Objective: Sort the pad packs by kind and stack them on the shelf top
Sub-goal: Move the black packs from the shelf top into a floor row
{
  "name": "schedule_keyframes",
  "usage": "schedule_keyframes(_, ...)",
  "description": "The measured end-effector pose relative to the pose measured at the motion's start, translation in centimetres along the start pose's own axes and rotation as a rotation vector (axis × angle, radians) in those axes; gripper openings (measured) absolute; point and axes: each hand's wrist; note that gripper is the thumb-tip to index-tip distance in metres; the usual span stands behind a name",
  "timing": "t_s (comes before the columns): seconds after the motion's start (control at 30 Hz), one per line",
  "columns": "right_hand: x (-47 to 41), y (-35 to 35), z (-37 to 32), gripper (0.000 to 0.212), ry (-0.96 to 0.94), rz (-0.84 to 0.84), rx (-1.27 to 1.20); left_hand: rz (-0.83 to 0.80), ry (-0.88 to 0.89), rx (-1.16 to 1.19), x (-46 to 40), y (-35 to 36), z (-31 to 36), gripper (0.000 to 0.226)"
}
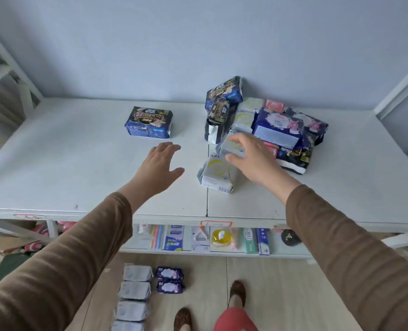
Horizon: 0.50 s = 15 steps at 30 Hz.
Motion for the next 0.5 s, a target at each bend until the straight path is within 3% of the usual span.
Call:
schedule_keyframes(0.27, -13.2, -2.7, 3.7, 0.044, -0.167, -0.043, 0.070, 0.093, -0.139, -0.023, -9.3, -0.4, -1.3, 0.060)
schedule_keyframes(0.5, -24.1, -3.6, 7.9, 0.038, -0.057, -0.045, 0.164, 0.171, -0.289, -0.033, -16.3, -2.3, -4.2, 0.051)
Point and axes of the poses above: each hand's wrist, its own x-axis away from the middle knuckle, its own y-axis out of the palm, z = x × y, and after that the axes turned 15 degrees about x, right-handed
